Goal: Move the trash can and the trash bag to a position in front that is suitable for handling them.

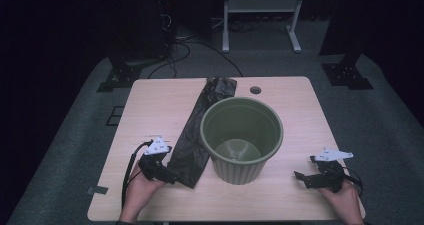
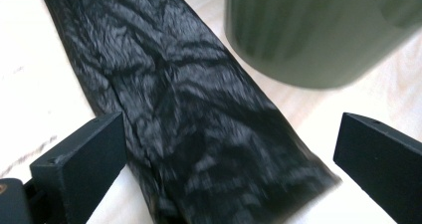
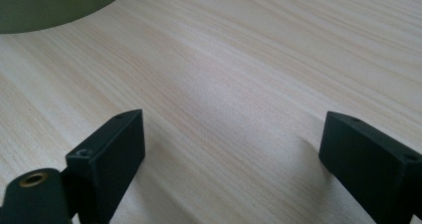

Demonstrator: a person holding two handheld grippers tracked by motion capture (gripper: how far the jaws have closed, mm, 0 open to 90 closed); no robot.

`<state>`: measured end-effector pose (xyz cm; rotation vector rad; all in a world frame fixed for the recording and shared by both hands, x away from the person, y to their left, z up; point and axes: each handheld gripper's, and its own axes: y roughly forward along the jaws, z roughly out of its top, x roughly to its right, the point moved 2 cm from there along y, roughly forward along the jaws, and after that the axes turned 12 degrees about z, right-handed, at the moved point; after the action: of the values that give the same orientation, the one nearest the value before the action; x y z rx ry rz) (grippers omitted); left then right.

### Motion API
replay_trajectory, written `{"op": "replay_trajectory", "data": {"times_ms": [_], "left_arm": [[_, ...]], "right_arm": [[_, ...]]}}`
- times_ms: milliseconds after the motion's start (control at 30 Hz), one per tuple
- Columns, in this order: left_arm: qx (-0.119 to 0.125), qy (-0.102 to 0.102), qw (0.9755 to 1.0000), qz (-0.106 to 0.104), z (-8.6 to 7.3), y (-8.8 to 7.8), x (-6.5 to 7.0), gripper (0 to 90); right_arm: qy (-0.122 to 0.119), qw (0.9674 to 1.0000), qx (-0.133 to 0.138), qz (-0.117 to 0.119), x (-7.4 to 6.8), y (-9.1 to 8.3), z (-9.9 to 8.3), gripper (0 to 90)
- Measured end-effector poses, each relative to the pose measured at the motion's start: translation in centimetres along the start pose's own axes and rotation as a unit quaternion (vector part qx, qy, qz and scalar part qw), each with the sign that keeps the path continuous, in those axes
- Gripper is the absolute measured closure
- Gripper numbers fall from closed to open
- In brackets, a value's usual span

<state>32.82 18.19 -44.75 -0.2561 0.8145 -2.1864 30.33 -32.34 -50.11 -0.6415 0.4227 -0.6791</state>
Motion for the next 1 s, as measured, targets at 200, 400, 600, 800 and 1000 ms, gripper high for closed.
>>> {"op": "replay_trajectory", "data": {"times_ms": [200,400,600,800,1000], "left_arm": [[-0.023,0.011,0.9996,0.007,0.7,2.8,-0.6,0.0],[-0.039,0.005,0.9992,0.01,0.3,5.0,-1.2,2.5],[-0.063,0.015,0.9979,0.008,-0.2,6.3,-1.1,7.4],[-0.061,0.042,0.997,0.02,-0.2,5.8,-0.8,36.9],[-0.073,0.054,0.9958,0.008,-0.7,4.5,-1.0,69.5]], "right_arm": [[-0.001,1.0,0.0,0.001,0.1,0.0,0.0,9.5],[-0.002,1.0,0.0,0.002,0.1,0.0,0.0,9.5],[-0.003,1.0,0.0,0.003,0.1,0.0,0.1,9.5],[-0.003,1.0,0.0,0.003,0.1,0.0,0.1,9.5],[-0.003,1.0,0.0,0.003,0.1,0.0,0.1,9.5]]}}
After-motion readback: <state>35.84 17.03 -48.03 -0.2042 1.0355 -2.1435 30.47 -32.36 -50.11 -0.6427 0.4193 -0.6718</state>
